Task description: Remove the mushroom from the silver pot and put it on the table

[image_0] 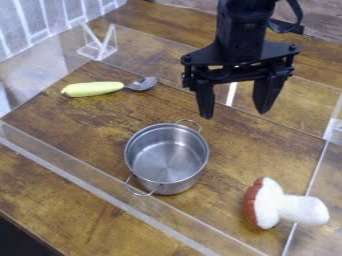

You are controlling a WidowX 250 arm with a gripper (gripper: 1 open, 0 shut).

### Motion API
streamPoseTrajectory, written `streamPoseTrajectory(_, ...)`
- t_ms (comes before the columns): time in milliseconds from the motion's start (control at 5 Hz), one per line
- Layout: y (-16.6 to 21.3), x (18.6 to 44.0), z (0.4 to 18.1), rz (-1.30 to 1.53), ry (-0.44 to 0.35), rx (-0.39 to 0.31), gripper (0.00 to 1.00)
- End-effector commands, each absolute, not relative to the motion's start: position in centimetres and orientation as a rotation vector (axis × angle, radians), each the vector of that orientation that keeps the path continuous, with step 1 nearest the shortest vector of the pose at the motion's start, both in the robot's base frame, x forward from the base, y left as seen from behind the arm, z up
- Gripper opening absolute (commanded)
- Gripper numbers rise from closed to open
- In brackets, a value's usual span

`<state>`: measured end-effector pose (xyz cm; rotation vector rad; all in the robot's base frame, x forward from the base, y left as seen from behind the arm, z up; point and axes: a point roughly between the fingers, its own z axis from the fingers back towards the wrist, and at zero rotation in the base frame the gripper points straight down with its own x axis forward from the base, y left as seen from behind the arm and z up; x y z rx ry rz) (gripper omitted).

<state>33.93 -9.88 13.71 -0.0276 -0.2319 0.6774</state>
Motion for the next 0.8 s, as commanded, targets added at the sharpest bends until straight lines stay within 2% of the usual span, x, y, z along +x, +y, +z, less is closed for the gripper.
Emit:
streamPoseTrajectory(0, -11.8, 33.5, 16.4, 0.592, -0.306, -0.086, 1.00)
streamPoseTrajectory(600, -13.3, 33.1, 15.4, 0.488, -0.294, -0.066, 1.00)
